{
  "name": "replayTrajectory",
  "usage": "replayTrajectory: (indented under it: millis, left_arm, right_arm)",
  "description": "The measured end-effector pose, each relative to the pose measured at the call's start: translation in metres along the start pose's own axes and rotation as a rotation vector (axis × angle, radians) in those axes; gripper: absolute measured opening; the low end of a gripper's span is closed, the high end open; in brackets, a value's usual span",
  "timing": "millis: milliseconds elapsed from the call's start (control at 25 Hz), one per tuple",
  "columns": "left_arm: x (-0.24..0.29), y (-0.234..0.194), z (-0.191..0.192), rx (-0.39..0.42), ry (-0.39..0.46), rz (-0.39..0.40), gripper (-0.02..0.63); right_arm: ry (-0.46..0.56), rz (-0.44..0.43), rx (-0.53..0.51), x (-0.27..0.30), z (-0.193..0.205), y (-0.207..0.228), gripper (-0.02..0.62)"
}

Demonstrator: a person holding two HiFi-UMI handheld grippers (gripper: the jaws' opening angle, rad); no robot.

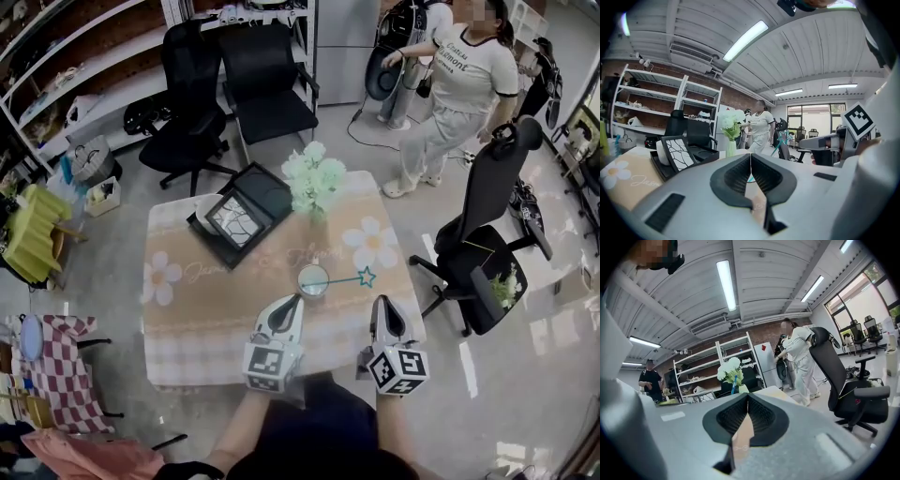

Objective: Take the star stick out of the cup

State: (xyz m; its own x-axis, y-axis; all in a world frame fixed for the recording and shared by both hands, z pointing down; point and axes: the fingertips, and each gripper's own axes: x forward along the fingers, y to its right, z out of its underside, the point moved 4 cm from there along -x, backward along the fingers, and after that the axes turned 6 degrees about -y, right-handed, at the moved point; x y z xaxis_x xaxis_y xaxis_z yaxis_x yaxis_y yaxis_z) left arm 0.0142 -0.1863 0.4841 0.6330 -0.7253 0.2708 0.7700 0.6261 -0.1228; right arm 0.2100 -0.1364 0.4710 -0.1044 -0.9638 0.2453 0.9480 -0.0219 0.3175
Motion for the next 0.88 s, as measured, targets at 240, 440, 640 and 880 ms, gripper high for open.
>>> replayTrajectory:
  millis: [240,440,640,880]
  left_arm:
    - [0.013,-0.01,-0.011,-0.032,0.017,-0.039,0.011]
    - [0.022,-0.016,-0.008,-0.038,0.011,-0.084,0.011]
    - [0.026,-0.017,-0.012,-0.033,0.029,-0.121,0.011]
    - [0.029,-0.021,-0.01,-0.061,0.026,-0.138,0.011]
  right_arm:
    - [0.007,-0.017,0.003,0.023,-0.013,0.018,0.002]
    - [0.003,-0.051,-0.007,0.041,-0.022,0.027,0.002]
    - [-0.006,-0.072,-0.005,0.056,-0.023,0.038,0.002]
    - [-0.031,-0.09,0.002,0.065,-0.016,0.037,0.002]
